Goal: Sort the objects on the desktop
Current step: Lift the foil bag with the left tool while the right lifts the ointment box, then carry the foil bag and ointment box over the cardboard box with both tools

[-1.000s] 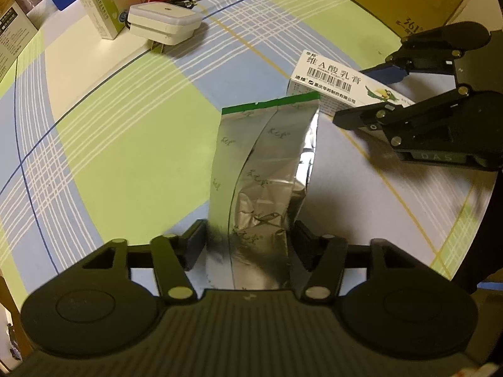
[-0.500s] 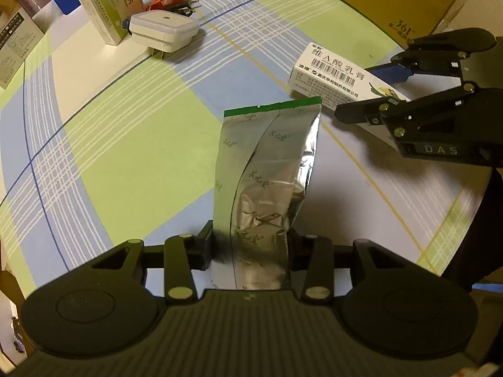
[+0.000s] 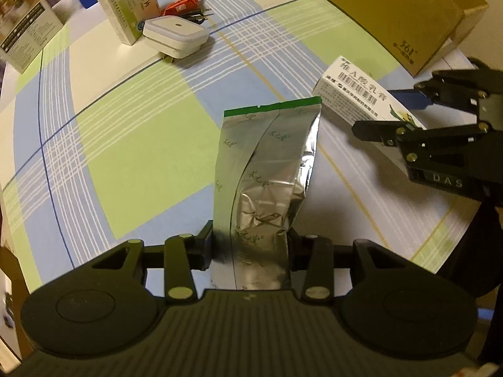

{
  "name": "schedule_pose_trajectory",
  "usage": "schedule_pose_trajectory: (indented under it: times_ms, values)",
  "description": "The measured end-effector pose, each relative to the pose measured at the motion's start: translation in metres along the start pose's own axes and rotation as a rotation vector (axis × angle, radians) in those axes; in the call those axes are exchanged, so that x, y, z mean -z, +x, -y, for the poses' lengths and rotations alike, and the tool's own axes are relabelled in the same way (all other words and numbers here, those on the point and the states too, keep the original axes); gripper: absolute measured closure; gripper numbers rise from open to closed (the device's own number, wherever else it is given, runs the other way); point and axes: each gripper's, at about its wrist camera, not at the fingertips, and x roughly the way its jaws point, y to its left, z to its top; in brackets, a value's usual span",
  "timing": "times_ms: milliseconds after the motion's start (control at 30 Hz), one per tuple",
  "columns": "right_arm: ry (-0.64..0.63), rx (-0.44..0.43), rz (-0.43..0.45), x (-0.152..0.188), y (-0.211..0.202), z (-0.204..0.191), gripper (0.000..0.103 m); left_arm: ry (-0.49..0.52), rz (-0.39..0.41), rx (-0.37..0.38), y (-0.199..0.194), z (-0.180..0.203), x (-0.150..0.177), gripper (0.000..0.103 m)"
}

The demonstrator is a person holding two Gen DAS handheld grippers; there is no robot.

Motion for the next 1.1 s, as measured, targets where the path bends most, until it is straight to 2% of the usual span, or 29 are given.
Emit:
schedule_pose_trajectory:
  times_ms: [567,1100]
  values:
    - [0.066,0.038,0.092,0.016,-0.042,0.0,0.068,-0.088,0.053,0.011,-0.027,0.026,0.004,0.066]
    - [0.112,0.106,0.141,0.03,-0.087,0.009,0.068,-0.09,0.116,0.028,-0.058,0.062,0.005,0.066]
